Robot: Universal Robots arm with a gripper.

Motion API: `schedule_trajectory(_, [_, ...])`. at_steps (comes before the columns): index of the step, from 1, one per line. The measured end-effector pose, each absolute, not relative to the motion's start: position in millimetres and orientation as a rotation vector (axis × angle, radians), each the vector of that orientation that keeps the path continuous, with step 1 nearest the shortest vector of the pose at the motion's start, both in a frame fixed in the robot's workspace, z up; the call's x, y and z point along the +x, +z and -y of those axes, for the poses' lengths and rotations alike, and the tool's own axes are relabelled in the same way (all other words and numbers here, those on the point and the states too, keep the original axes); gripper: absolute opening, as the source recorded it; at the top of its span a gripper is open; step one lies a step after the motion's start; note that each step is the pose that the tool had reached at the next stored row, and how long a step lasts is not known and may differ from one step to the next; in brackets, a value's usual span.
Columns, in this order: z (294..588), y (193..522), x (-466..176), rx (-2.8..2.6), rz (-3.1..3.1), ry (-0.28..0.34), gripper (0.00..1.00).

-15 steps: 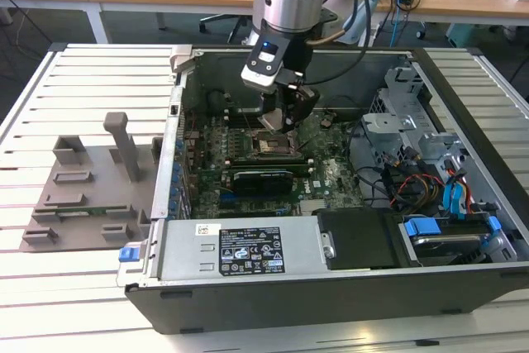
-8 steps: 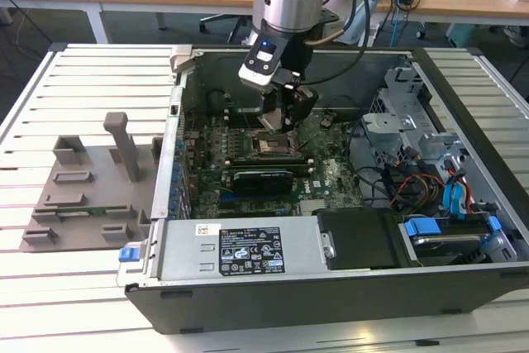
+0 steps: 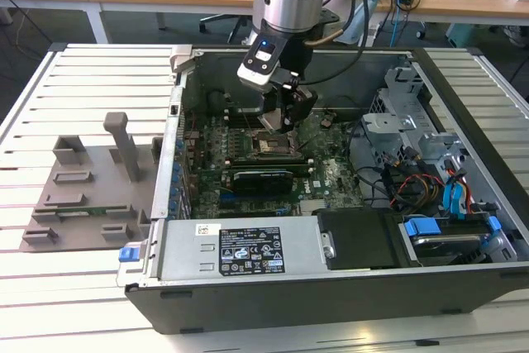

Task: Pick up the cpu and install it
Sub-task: 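Place the cpu into insertion slot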

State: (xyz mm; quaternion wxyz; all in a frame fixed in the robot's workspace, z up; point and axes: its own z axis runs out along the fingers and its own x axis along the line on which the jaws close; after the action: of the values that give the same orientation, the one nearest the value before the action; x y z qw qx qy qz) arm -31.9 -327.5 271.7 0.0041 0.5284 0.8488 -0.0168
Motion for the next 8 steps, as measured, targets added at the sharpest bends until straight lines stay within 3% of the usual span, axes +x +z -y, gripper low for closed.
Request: schedule_trajectory(8, [327.6,271.7,-31.9,1.695,-2.635,-0.053,0.55])
